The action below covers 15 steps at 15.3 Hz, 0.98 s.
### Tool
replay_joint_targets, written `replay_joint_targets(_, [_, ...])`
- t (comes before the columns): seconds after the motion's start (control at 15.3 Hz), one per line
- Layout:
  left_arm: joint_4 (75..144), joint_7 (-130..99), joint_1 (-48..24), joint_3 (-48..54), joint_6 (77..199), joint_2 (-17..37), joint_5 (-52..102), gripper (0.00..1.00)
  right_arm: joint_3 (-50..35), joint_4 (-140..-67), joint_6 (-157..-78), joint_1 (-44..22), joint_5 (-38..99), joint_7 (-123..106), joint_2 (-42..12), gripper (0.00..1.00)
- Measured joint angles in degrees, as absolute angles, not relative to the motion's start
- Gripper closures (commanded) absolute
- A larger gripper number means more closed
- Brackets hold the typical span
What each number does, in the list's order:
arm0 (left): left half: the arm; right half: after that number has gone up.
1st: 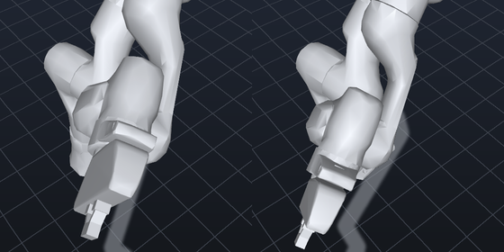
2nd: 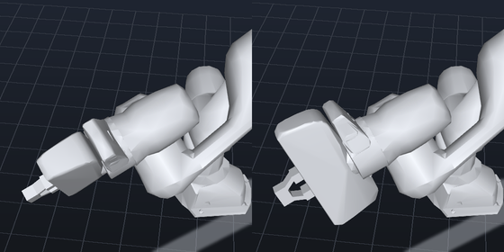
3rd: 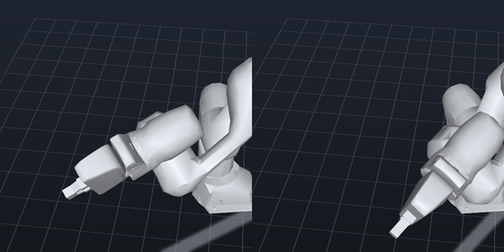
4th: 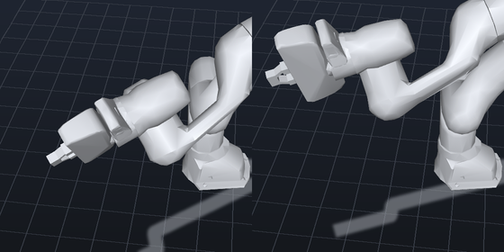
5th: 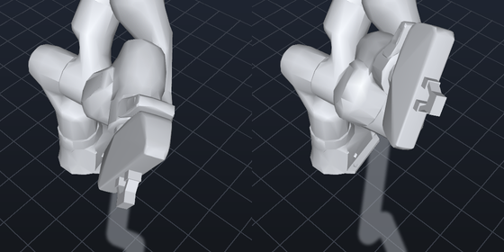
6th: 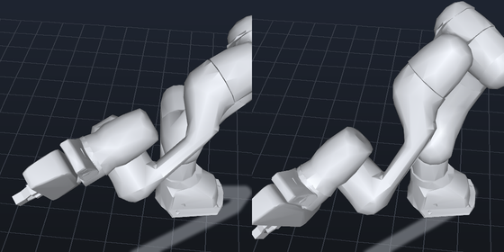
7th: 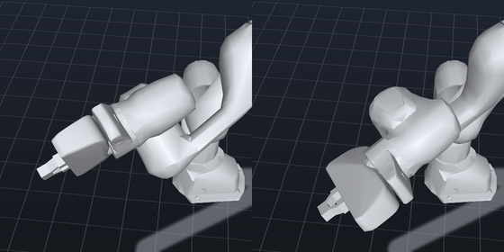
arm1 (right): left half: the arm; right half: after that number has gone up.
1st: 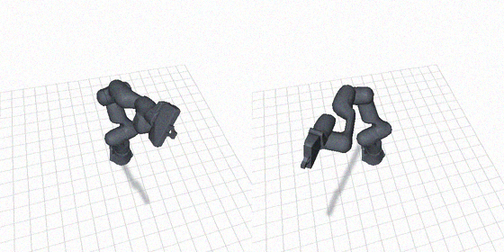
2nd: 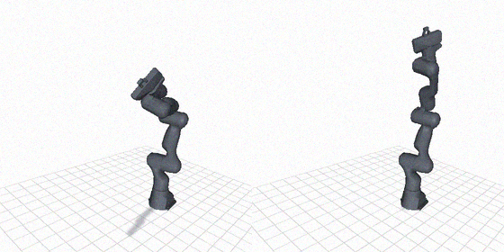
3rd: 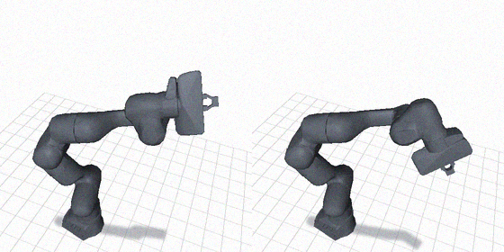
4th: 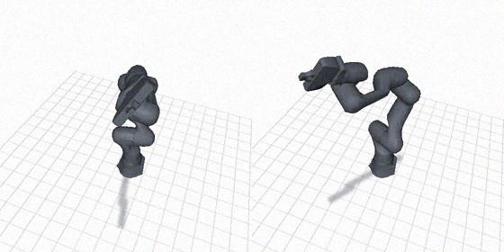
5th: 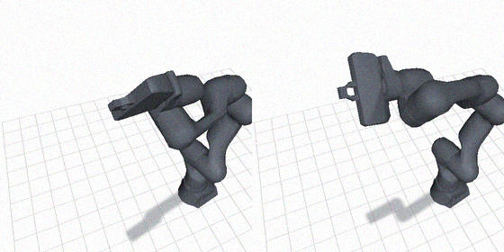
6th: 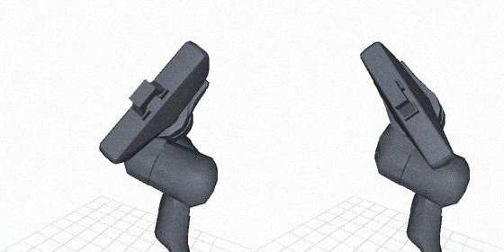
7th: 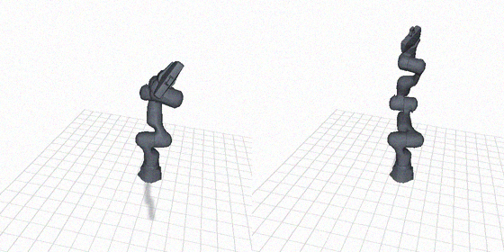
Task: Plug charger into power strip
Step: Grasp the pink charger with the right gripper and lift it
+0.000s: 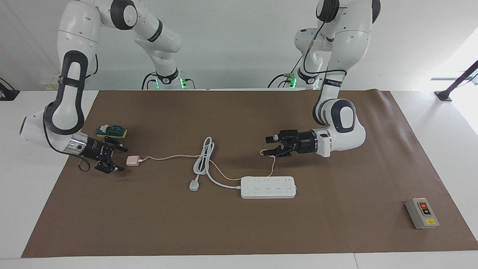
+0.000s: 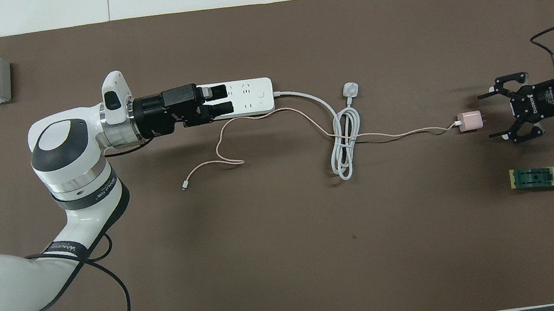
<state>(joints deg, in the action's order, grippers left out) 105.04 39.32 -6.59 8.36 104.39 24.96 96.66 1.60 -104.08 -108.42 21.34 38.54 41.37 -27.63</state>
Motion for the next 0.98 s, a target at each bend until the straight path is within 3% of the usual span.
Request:
replay_joint_targets(0.52, [105.0, 39.8, -6.7, 8.5, 104.3, 25.0, 96.7, 0.0, 1.4, -105.2, -110.8, 20.4, 42.0, 41.4, -28.9, 0.0])
replay_joint_targets(0.65, [105.0, 40.1, -6.8, 8.5, 104.3, 25.0, 96.7, 0.0, 1.4, -105.2, -110.8, 20.4, 42.0, 41.4, -28.9, 0.05])
replay_joint_targets(0.85, [105.0, 40.3, -6.8, 8.5, 104.1, 25.0, 96.7, 0.0, 1.3, -105.2, -110.7, 20.4, 43.1, 41.4, -28.9, 0.34])
replay_joint_targets(0.98, [105.0, 40.6, -6.7, 8.5, 104.1, 25.0, 96.7, 0.0, 1.2, -105.3, -110.5, 20.4, 43.5, 41.4, -28.9, 0.59])
